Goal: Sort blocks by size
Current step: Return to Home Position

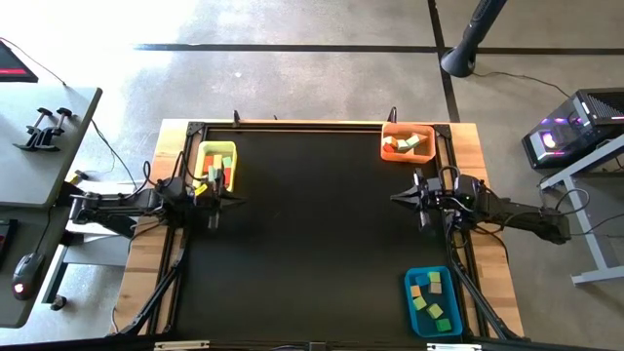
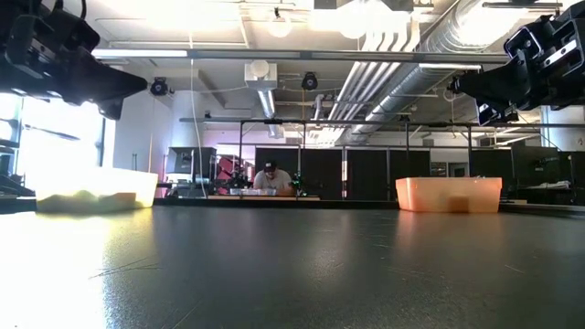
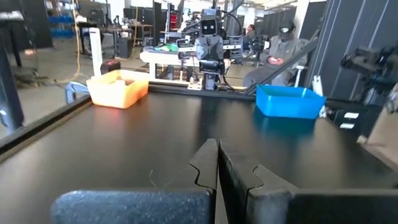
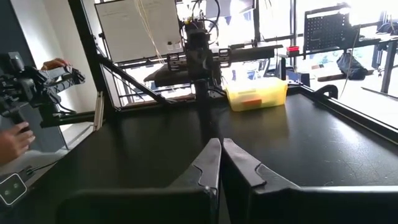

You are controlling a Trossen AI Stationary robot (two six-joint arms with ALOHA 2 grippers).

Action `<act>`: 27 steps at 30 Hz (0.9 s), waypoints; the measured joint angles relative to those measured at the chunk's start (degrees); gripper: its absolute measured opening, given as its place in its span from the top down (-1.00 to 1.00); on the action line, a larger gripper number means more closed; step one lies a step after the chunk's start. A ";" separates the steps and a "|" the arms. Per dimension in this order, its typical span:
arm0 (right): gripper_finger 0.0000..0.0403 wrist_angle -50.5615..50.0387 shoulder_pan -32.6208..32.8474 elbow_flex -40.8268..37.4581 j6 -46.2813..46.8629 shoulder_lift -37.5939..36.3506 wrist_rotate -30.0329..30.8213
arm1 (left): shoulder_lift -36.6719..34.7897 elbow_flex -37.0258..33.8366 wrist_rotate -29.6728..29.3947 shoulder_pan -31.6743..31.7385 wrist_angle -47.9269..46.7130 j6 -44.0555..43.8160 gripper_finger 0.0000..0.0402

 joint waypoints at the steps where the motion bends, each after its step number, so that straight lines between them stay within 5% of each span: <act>1: 0.99 0.00 0.00 0.00 0.00 0.00 0.00 | 0.00 0.00 0.00 -0.24 0.00 -1.13 1.00; 27: 0.99 0.00 0.00 -0.02 0.00 0.00 -0.01 | 0.00 0.00 0.02 -1.47 -0.02 -2.70 1.00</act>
